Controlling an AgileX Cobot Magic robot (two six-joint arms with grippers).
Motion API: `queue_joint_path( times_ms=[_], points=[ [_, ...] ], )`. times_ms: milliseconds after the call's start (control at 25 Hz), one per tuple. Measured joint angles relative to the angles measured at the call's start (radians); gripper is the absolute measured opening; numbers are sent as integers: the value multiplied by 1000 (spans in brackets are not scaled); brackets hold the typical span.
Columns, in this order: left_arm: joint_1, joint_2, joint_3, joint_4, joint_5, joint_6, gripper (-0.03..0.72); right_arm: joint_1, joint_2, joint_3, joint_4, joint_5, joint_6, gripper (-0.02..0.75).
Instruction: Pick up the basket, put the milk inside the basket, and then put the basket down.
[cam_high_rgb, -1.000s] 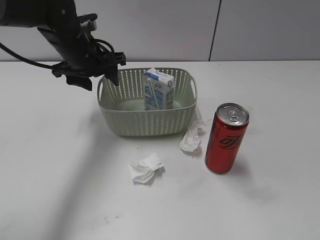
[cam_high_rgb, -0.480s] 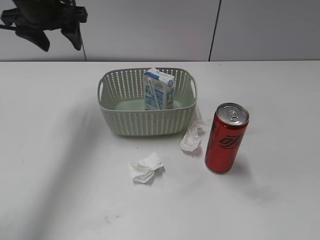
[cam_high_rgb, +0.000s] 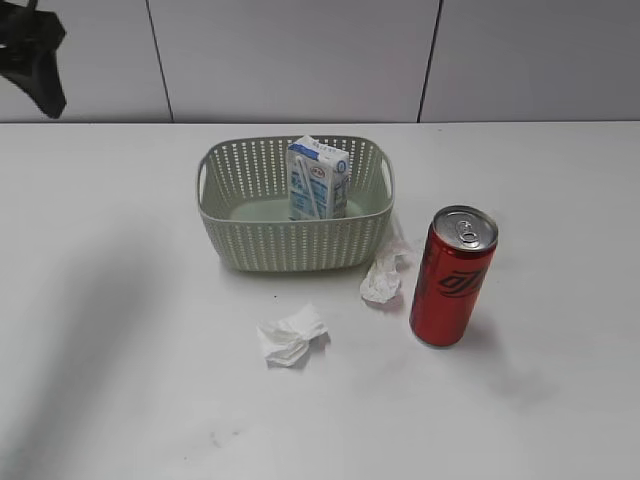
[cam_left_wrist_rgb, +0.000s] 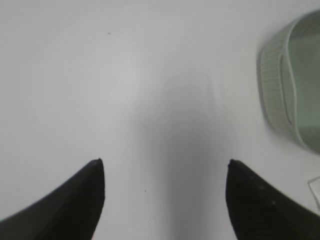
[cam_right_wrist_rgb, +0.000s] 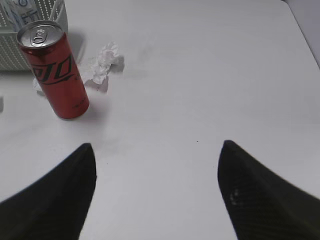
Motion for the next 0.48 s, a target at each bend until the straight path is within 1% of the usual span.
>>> queue_joint_path(
  times_ms=[200, 360, 480],
  points=[
    [1, -204, 235, 66, 1, 7, 572, 0, 0, 0, 0, 0, 0, 592],
    [1, -384, 448, 66, -10, 7, 572, 0, 0, 0, 0, 0, 0, 592],
    [1, -489, 577, 66, -59, 5, 572, 0, 0, 0, 0, 0, 0, 592]
  ],
)
